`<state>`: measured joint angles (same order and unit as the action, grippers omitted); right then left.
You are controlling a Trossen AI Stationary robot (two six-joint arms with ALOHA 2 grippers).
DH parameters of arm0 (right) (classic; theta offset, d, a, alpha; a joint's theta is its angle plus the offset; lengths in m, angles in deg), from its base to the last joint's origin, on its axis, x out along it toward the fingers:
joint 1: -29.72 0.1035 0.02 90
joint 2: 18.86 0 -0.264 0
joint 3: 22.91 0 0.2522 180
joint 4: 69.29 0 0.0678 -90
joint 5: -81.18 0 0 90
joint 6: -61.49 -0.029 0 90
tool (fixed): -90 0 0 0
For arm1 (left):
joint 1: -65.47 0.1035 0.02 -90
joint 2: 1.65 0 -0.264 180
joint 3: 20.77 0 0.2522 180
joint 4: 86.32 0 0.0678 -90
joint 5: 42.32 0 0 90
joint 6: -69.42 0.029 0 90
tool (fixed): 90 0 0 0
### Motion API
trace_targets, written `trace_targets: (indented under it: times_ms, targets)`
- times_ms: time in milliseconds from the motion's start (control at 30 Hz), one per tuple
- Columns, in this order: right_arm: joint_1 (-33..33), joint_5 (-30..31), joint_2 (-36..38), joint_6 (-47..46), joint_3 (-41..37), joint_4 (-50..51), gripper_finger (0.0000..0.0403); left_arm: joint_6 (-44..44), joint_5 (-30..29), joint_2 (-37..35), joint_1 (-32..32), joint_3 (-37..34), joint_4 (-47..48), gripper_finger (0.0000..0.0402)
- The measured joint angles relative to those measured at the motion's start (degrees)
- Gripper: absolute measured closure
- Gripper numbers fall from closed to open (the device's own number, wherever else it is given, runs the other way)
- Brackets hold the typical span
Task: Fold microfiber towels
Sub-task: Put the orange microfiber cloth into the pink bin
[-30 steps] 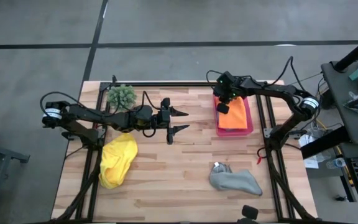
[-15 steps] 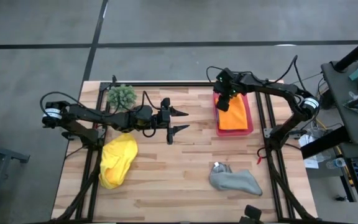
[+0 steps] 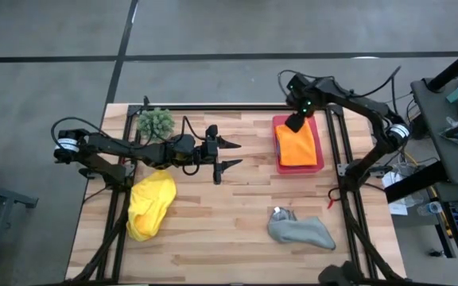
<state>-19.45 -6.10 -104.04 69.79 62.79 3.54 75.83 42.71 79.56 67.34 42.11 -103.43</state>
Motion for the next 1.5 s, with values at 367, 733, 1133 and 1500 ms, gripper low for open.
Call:
trace_targets:
  times_ms: [367, 733, 1133, 1500]
  targets:
    - [-3.0, 0.3, 0.0, -2.5, -3.2, 0.2, 0.0207, 0.5, 0.0, 0.0, 0.0, 0.0, 0.0, 0.0195]
    - [-3.1, 0.4, -0.1, -0.9, -8.4, -6.0, 0.0261, 0.5, 0.0, 0.0, 0.0, 0.0, 0.0, 0.0195]
    - [-3.1, 7.8, -0.1, -0.1, -8.8, -6.5, 0.0391, 0.4, 0.0, 0.0, 0.0, 0.0, 0.0, 0.0195]
    - [-2.7, 4.2, -0.2, 0.4, -12.0, -12.9, 0.0346, 0.2, 0.0, 0.0, 0.0, 0.0, 0.0, 0.0195]
